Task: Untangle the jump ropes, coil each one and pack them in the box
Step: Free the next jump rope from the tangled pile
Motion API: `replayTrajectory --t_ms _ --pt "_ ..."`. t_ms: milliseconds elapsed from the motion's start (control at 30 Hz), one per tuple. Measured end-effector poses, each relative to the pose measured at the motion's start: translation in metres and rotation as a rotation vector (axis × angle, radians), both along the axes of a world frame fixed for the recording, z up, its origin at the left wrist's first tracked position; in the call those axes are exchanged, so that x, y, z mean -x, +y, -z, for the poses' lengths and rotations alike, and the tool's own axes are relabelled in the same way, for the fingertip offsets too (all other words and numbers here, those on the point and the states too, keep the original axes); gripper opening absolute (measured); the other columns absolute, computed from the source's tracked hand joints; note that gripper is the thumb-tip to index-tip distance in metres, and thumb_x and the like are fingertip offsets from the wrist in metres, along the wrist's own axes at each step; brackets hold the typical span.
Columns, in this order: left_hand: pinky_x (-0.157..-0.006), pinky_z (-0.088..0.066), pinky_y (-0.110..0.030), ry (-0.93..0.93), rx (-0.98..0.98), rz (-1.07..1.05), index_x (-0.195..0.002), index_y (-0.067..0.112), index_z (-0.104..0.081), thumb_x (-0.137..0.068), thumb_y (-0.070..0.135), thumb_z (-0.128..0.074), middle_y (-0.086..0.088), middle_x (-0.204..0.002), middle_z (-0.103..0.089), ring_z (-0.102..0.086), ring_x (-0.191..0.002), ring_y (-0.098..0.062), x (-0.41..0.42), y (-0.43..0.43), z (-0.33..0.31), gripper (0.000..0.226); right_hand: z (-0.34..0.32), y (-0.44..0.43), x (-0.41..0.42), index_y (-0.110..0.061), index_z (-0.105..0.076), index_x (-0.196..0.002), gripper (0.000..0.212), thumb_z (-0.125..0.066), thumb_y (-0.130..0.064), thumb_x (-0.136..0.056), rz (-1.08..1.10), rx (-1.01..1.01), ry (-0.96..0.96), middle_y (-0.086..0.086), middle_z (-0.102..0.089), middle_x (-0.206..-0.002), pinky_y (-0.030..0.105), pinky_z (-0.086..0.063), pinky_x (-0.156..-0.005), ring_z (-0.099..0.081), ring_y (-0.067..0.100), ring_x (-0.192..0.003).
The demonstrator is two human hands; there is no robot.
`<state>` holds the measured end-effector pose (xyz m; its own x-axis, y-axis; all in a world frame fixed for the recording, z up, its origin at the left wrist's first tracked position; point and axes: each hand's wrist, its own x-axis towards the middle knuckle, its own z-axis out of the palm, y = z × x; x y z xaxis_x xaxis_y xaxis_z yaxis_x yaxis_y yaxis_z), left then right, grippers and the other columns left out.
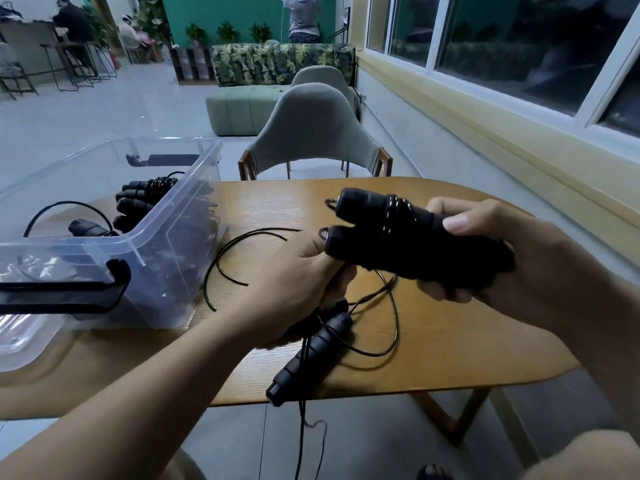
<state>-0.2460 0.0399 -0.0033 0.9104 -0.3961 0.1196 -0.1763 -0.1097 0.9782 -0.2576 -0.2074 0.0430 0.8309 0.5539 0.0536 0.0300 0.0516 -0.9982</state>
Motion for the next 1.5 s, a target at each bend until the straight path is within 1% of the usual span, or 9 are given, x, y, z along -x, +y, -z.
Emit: replayTrajectory --t_ms 233,467,667,767,967,1067,1200,1333,1500 --pt "-0.053 -0.039 -0.027 -0.197 -0.209 0.0 -0.112 0.028 -0.071 -0.113 0.038 -0.04 -0.005 -0.063 -0.05 -0.047 -0.051 -0.018 0.002 -0.01 0.003 0.032 0.004 0.0 -0.001 -0.007 -0.054 -0.115 0.026 -0.051 -0.027 -0.098 0.181 -0.198 -0.03 0.023 -0.063 -0.107 0.029 -0.052 -0.061 -0.066 0.031 -0.081" --pt "-0.058 -0.04 -0.033 -0.354 -0.488 0.059 -0.108 0.031 -0.061 -0.111 0.038 -0.046 0.019 -0.063 -0.057 -0.052 -0.054 -0.003 0.014 -0.02 0.011 0.017 0.009 -0.004 -0.01 -0.007 -0.06 -0.112 0.024 -0.059 -0.027 -0.099 0.444 -0.086 -0.232 0.014 -0.072 -0.104 0.033 -0.052 -0.065 -0.068 0.032 -0.085" --pt "-0.063 -0.044 -0.022 -0.557 -0.635 0.021 -0.104 0.036 -0.06 -0.107 0.043 -0.053 0.013 -0.083 -0.063 -0.06 -0.077 -0.004 0.023 -0.019 0.002 0.01 0.016 -0.004 -0.011 -0.018 -0.075 -0.112 0.014 -0.073 -0.024 -0.099 0.556 0.255 -0.414 0.014 -0.075 -0.1 0.032 -0.053 -0.068 -0.074 0.027 -0.083" --pt "-0.055 -0.038 -0.021 -0.67 -0.616 -0.023 -0.095 0.032 -0.061 -0.106 0.039 -0.059 0.018 -0.068 -0.055 -0.055 -0.065 -0.001 0.021 -0.013 0.0 0.013 0.018 -0.003 -0.008 -0.027 -0.078 -0.111 0.014 -0.075 -0.027 -0.097 0.494 0.457 -0.441 -0.002 -0.074 -0.097 0.022 -0.054 -0.066 -0.073 0.011 -0.079" --pt "-0.056 -0.039 -0.018 -0.76 -0.513 -0.138 -0.091 0.03 -0.071 -0.096 0.041 -0.069 0.022 -0.063 -0.054 -0.055 -0.063 -0.001 0.015 0.001 -0.006 0.012 0.02 0.001 -0.006 -0.034 -0.08 -0.11 0.017 -0.073 -0.041 -0.096 0.289 0.575 -0.379 -0.004 -0.073 -0.101 0.032 -0.057 -0.064 -0.074 0.02 -0.083" --pt "-0.056 -0.049 -0.034 -0.714 -0.448 -0.153 -0.09 0.031 -0.071 -0.088 0.05 -0.072 0.013 -0.068 -0.065 -0.062 -0.064 -0.01 0.011 0.009 -0.009 0.019 0.019 0.004 -0.002 -0.029 -0.08 -0.11 0.024 -0.069 -0.044 -0.096 0.167 0.552 -0.314 0.001 -0.077 -0.094 0.04 -0.054 -0.064 -0.075 0.025 -0.082" --pt "-0.059 -0.049 -0.031 -0.606 -0.383 -0.138 -0.086 0.035 -0.07 -0.084 0.05 -0.079 0.011 -0.072 -0.068 -0.062 -0.066 -0.012 0.006 0.016 -0.012 0.018 0.014 0.005 0.002 -0.018 -0.079 -0.109 0.028 -0.064 -0.04 -0.101 0.016 0.49 -0.233 0.011 -0.077 -0.094 0.047 -0.05 -0.064 -0.074 0.033 -0.08" --pt "-0.057 -0.043 -0.033 -0.52 -0.335 -0.037 -0.092 0.03 -0.072 -0.094 0.05 -0.071 0.004 -0.071 -0.064 -0.055 -0.061 -0.011 0.001 0.02 -0.01 0.02 0.009 0.001 0.003 -0.005 -0.075 -0.109 0.032 -0.063 -0.034 -0.105 -0.08 0.379 -0.178 0.016 -0.075 -0.09 0.04 -0.047 -0.06 -0.071 0.036 -0.076" --pt "-0.072 -0.053 -0.052 -0.441 -0.264 0.054 -0.098 0.021 -0.074 -0.103 0.048 -0.06 -0.011 -0.086 -0.072 -0.068 -0.083 -0.035 -0.007 0.021 -0.009 0.031 0.007 -0.003 0.0 0.006 -0.067 -0.11 0.04 -0.059 -0.032 -0.1 -0.157 0.213 -0.104 0.026 -0.069 -0.091 0.033 -0.047 -0.055 -0.069 0.037 -0.073"
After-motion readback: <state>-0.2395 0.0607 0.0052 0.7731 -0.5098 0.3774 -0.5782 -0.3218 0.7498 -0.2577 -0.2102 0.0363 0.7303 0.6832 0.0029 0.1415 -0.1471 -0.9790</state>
